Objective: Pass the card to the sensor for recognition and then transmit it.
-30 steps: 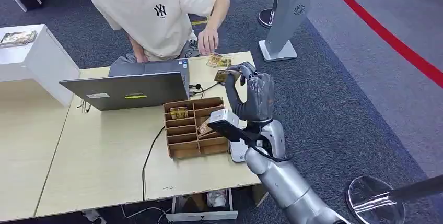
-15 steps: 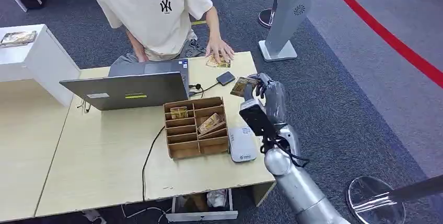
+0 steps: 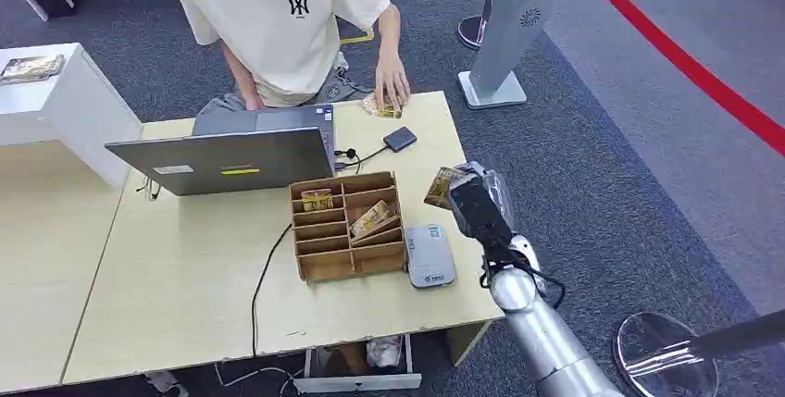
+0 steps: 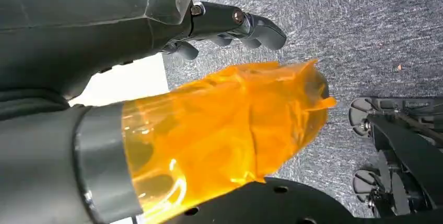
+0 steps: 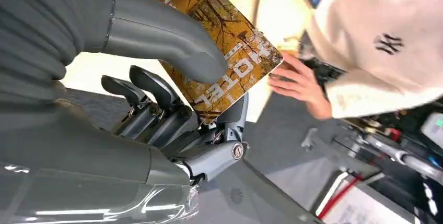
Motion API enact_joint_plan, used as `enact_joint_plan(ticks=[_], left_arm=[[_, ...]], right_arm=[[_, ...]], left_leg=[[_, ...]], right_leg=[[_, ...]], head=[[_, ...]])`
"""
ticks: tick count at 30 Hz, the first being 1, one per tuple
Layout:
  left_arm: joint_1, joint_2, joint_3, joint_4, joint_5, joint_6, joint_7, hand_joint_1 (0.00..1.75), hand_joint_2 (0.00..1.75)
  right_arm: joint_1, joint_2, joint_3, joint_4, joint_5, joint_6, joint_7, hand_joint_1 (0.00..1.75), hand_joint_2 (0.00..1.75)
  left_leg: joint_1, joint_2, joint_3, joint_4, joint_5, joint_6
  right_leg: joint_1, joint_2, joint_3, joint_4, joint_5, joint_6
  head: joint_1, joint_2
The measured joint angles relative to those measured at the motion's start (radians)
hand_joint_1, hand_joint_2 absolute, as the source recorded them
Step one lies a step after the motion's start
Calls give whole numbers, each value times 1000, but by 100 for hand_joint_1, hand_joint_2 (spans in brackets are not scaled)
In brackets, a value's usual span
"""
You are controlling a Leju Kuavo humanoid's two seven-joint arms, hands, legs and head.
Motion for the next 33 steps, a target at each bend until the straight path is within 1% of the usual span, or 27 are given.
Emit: enact_joint_plan(ticks=[8, 16, 33], left_arm=[[1, 0, 2, 0, 8, 3, 6, 0, 0], [1, 0, 8, 0, 21, 1, 6, 0, 0], [2, 2, 25, -1, 45, -7, 9, 0, 0]], right_arm=[[-8, -11, 0, 68, 23, 53, 30, 175, 175], [-38, -13, 12, 130, 42, 88, 53, 175, 175], [-135, -42, 81, 263, 111, 183, 94, 175, 175]], left_leg=[[0, 0, 0, 0, 0, 0], [0, 0, 0, 0, 0, 0], [0, 0, 0, 0, 0, 0]], right_leg=[[0, 0, 0, 0, 0, 0], [0, 0, 0, 0, 0, 0], [0, 0, 0, 0, 0, 0]], head=[[0, 0], [0, 0], [0, 0]])
